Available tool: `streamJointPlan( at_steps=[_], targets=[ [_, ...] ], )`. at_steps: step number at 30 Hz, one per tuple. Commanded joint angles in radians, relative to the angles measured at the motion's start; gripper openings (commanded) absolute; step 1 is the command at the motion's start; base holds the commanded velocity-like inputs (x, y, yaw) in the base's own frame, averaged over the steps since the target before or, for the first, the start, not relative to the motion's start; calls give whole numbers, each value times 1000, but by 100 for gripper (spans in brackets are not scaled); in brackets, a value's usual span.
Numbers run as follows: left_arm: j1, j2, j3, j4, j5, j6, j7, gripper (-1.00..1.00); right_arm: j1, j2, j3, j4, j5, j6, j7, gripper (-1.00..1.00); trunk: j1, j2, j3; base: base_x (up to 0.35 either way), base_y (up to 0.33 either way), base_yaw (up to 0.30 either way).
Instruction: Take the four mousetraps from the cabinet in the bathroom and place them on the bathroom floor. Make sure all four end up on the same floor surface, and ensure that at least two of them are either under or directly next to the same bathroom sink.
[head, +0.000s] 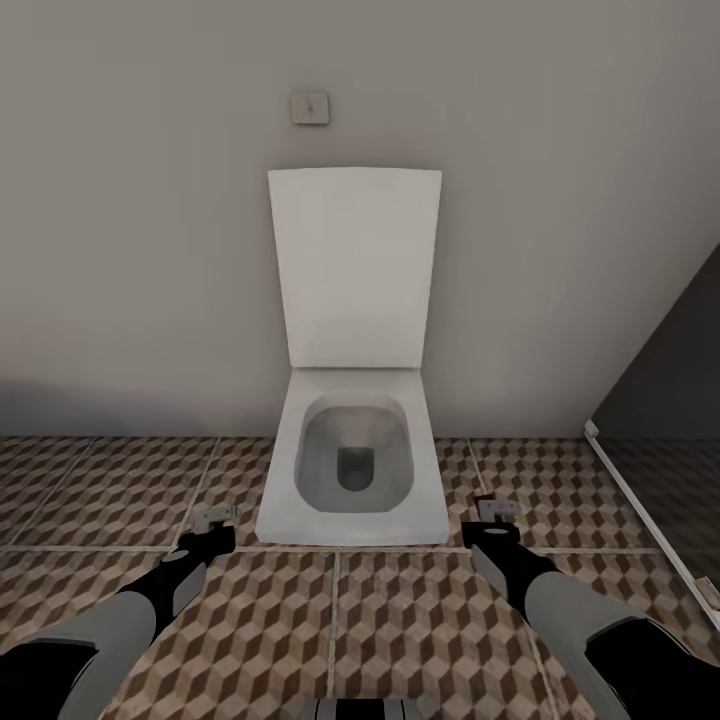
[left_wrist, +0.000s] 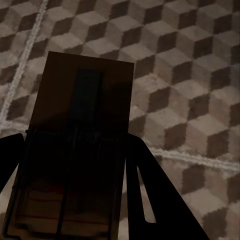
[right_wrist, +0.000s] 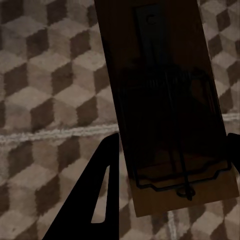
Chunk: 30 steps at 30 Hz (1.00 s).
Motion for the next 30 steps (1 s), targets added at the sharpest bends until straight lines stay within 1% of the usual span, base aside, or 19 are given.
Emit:
streamJointPlan(
  at_steps=[1, 5, 8, 11, 18, 30],
  targets=[
    [-1, 0, -8, 1, 7, -3, 1, -100, 0, 0, 9, -3, -8, 7, -11, -100, 0, 0, -1, 0, 0, 0],
    [-1, 0, -8, 1, 8, -3, -1, -100, 0, 3, 9, -4, -9, 8, -64, -100, 0, 0, -1, 0, 0, 0],
    [-1, 0, -8, 1, 8, -3, -2, -100, 0, 4, 9, -5, -8, 8, -90, -100, 0, 0, -1, 0, 0, 0],
    [-1, 0, -8, 1, 8, -3, -3, -100, 0, 4, 9, -6, -8, 8, -100, -100, 0, 0, -1, 0, 0, 0],
    [-1, 0, -8, 1, 8, -3, -1, -100, 0, 3, 10, -6, -8, 7, -101, -100, 0, 0, -1, 0, 4, 0],
    [-1, 0, -8, 1, 8, -4, -1, -100, 0, -4, 10, -9, -8, 5, -99, -100, 0, 0, -1, 0, 96, 0]
  ],
)
